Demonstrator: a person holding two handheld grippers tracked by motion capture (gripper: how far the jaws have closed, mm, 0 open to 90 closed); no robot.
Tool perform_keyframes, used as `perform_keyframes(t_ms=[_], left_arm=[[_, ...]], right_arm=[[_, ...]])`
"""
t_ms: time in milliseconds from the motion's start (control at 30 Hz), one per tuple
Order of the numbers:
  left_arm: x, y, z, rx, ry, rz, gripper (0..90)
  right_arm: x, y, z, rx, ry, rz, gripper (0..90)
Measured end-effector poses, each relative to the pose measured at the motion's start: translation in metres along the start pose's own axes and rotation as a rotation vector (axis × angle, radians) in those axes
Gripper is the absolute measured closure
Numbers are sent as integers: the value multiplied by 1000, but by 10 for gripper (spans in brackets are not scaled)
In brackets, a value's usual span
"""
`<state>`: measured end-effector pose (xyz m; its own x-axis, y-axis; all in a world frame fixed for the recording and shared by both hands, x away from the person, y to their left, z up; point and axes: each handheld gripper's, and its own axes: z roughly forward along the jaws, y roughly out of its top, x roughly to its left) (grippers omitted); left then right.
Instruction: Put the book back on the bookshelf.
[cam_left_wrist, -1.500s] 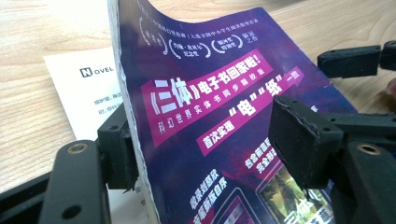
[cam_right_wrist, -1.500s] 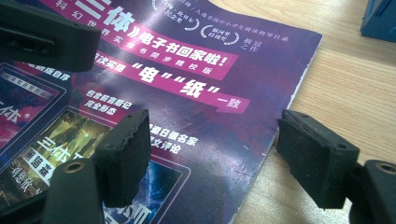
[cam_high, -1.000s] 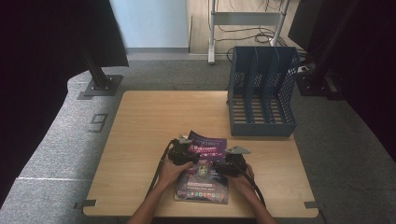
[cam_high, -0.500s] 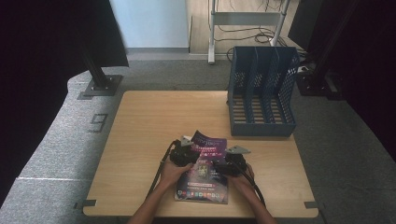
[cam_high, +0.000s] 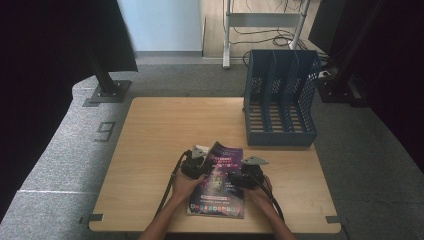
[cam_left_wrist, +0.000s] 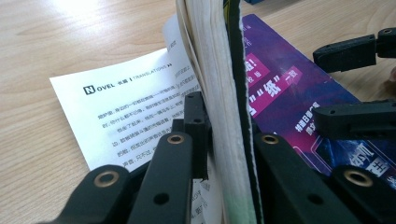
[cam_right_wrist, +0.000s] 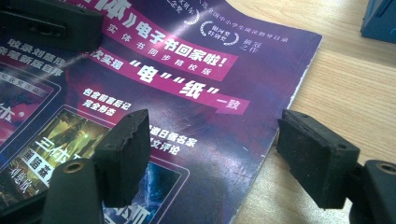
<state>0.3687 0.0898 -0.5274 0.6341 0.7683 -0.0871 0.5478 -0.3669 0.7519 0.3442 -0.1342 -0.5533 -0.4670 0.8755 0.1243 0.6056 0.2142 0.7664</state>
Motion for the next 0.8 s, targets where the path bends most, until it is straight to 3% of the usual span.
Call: perform_keyframes(t_ms=[133,367,800], left_arm=[[2,0,1,2,-12,-25,824],[4,1,0,-3,-34,-35,850],[1,4,-13,-103,-123,-32,872]], right_arm=[[0,0,0,0,0,0,256],[0,0,0,0,0,0,256],[-2,0,0,-2,13,13,251]])
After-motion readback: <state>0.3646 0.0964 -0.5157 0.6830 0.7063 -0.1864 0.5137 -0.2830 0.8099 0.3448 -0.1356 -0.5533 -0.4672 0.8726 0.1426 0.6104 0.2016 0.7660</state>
